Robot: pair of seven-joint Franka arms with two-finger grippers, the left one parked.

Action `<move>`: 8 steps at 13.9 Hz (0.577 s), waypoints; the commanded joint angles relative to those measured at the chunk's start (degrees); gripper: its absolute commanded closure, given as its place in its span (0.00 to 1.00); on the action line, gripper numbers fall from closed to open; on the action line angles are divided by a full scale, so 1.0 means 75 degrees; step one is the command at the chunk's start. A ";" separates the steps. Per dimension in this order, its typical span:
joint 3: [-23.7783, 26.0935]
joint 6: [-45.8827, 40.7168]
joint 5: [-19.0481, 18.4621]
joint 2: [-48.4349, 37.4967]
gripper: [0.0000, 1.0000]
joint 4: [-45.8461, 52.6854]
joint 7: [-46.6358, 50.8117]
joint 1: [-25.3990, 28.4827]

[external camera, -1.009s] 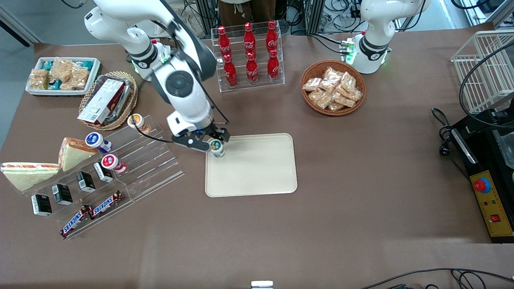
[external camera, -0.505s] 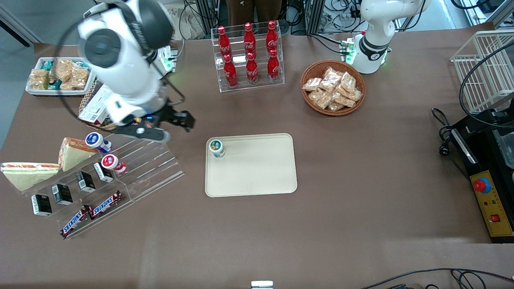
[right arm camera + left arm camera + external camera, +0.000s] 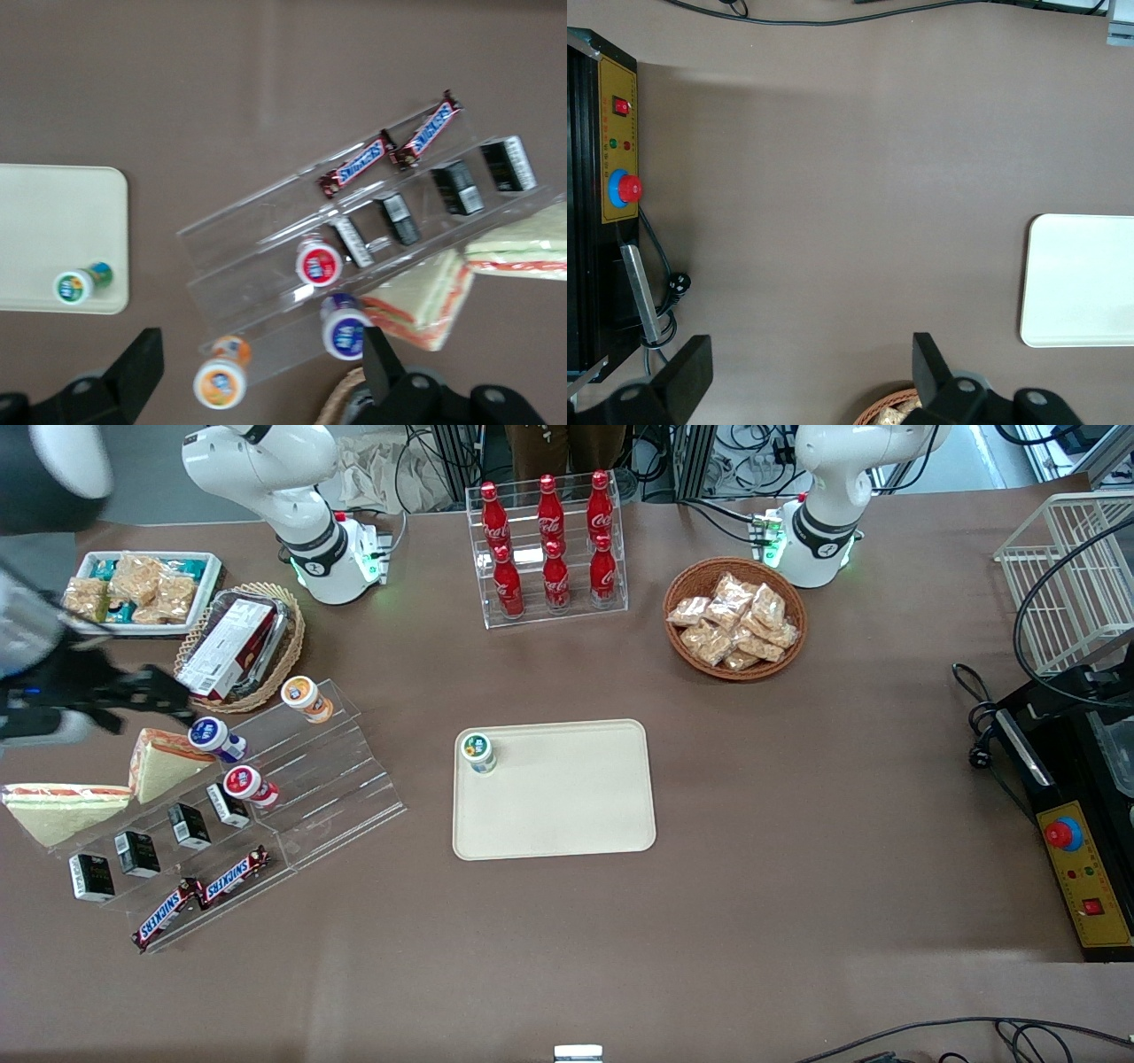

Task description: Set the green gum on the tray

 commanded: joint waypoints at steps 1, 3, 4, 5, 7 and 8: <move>-0.0400 -0.0023 0.0156 0.0075 0.00 0.0034 -0.0784 -0.0305; -0.0778 -0.0012 0.0167 0.0075 0.00 0.0034 -0.0842 -0.0246; -0.0779 -0.0023 0.0179 0.0075 0.00 0.0022 -0.0854 -0.0327; -0.0721 -0.0047 0.0179 0.0052 0.00 0.0022 -0.0738 -0.0340; -0.0243 -0.0140 0.0121 0.0005 0.00 0.0034 0.0206 -0.0409; 0.0062 -0.0222 0.0097 -0.0018 0.00 0.0034 0.0560 -0.0526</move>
